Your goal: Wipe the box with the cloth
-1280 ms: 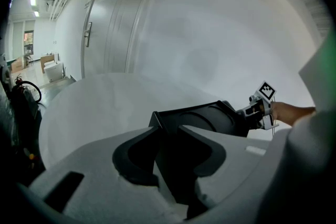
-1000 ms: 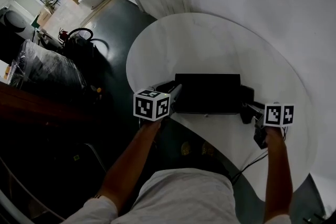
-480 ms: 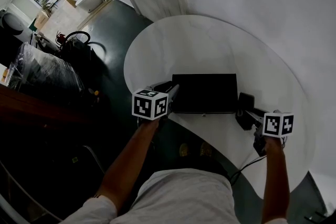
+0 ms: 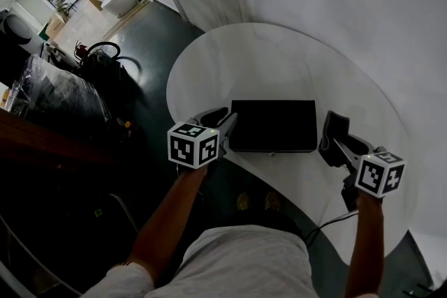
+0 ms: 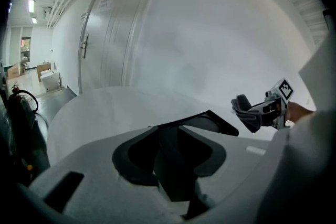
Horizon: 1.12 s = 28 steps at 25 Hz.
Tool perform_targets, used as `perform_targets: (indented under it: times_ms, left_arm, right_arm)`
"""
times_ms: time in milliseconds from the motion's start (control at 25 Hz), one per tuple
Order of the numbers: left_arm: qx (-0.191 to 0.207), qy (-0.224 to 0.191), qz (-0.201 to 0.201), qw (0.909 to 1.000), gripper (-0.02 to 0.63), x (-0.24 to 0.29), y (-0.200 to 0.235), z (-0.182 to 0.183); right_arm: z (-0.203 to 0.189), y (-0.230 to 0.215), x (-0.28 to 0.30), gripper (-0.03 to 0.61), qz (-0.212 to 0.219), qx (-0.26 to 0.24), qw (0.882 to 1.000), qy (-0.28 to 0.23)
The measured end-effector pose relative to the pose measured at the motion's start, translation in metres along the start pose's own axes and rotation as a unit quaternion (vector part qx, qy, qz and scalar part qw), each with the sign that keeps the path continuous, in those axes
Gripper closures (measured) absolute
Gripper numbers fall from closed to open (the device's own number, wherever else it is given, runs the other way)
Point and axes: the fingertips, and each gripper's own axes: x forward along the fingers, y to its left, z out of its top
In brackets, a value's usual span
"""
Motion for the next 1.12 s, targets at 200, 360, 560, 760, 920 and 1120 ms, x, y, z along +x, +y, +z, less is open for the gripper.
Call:
perform_targets:
  times_ms: [200,360,560,760,920,1120]
  left_arm:
    - [0.011,-0.053,-0.034,0.9979,0.491,-0.018,-0.027,0.030]
    - [0.021,-0.088,-0.059,0.9941,0.492,-0.030,-0.050,0.052]
    - [0.035,-0.121,-0.078,0.9889,0.492,-0.044,-0.071,0.075]
    - [0.047,-0.156,-0.095,0.9821,0.508,-0.055,-0.087,0.090]
    - [0.058,-0.183,-0.107,0.9755,0.525,-0.064,-0.095,0.098]
    - [0.073,-0.212,-0.118,0.9673,0.546,-0.072,-0.107,0.107]
  right_arm:
    - [0.035,0.035,-0.007,0.475,0.021,-0.040,0.998,-0.047]
    - [0.056,0.057,-0.010,0.475,0.030,-0.072,0.994,-0.080]
    - [0.074,0.084,-0.013,0.476,0.050,-0.102,0.987,-0.113]
    - [0.085,0.109,-0.014,0.476,0.062,-0.139,0.978,-0.141]
    - [0.093,0.131,-0.013,0.476,0.072,-0.177,0.966,-0.172]
    - [0.103,0.151,-0.016,0.475,0.087,-0.207,0.951,-0.210]
